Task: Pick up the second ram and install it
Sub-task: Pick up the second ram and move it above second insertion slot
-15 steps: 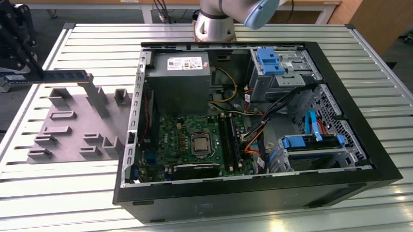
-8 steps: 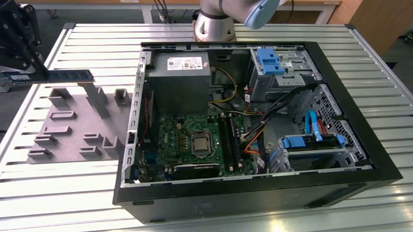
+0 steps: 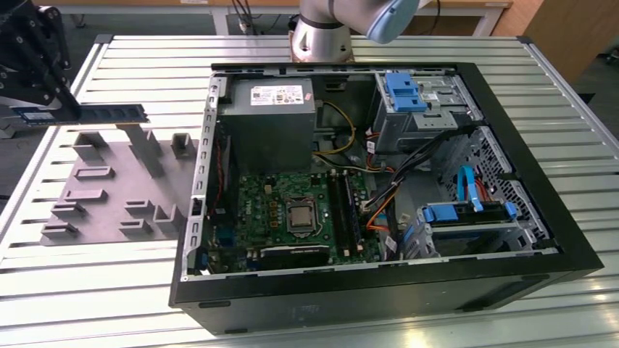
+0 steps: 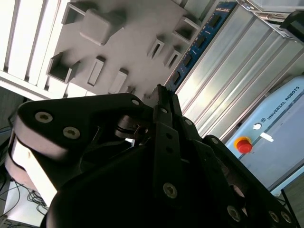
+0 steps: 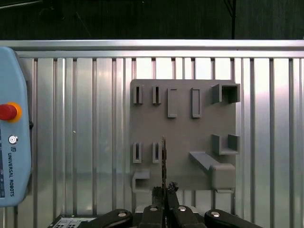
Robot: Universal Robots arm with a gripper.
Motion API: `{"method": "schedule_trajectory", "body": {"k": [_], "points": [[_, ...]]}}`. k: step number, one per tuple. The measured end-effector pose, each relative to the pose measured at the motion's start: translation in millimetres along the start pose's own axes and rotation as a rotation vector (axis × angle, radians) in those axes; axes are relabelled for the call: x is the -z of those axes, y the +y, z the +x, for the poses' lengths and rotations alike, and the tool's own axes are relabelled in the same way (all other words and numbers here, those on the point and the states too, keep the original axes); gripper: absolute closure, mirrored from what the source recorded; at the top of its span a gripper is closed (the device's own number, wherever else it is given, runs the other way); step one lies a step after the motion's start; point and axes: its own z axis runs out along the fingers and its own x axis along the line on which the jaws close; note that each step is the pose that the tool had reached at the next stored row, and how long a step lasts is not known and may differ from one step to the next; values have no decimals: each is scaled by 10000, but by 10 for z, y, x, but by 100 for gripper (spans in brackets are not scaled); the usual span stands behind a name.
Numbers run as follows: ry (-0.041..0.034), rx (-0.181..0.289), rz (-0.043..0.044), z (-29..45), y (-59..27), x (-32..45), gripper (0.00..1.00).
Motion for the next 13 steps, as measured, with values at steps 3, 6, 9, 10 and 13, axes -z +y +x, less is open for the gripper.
{"method": "schedule_trajectory", "body": {"k": [3, 6, 9, 10, 13], "points": [[0, 0, 0, -1, -30, 0, 86], [0, 1, 0, -1, -61, 0, 86], [0, 1, 0, -2, -91, 0, 86], [0, 1, 0, -2, -101, 0, 86], [0, 0, 0, -3, -132, 0, 86]]}}
